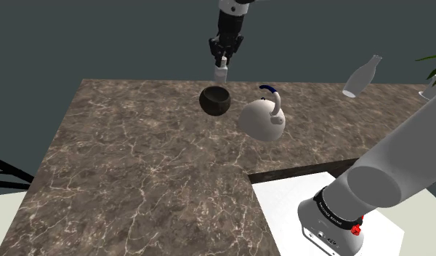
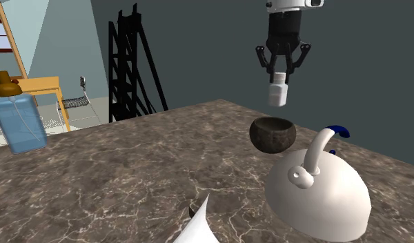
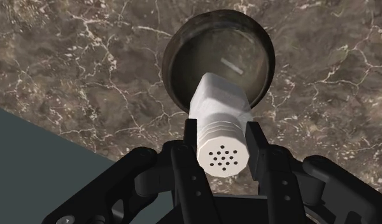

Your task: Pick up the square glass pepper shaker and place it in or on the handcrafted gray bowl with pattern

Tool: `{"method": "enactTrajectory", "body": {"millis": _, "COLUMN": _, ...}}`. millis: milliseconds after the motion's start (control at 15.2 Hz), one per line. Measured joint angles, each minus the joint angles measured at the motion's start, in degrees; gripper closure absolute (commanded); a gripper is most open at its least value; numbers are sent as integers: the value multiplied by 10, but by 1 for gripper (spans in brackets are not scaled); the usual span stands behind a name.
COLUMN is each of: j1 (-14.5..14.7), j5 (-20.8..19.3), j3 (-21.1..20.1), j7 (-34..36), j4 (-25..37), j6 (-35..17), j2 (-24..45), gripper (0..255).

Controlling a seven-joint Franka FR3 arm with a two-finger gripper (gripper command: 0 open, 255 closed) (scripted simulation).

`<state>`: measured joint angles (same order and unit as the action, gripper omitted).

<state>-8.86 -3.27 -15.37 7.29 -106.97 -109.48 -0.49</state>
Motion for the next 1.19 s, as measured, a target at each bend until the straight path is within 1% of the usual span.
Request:
{"method": "enactTrajectory", "body": {"millis": 660, "j1": 0, "j5": -4, "j3": 0, "j7": 5, "j4": -66, "j6": -73, "j2": 7, "gripper": 255}}
{"method": "enactTrajectory", "body": {"millis": 1056, "j1": 0, "j5": -5, "j3": 0, "j7": 6, "j4": -68, "j6": -78, "j2": 11, "gripper": 255}}
{"method": "enactTrajectory", "body": {"millis": 1122, "j1": 0, "j5": -5, "j3": 0, "j7": 6, "j4": -68, "j6": -78, "j2": 11, "gripper": 0}}
{"method": "enactTrajectory", "body": {"millis": 1188, "j1": 0, "j5": -5, "j3": 0, "j7": 6, "j4": -68, "j6": -78, "j2": 11, "gripper": 0}}
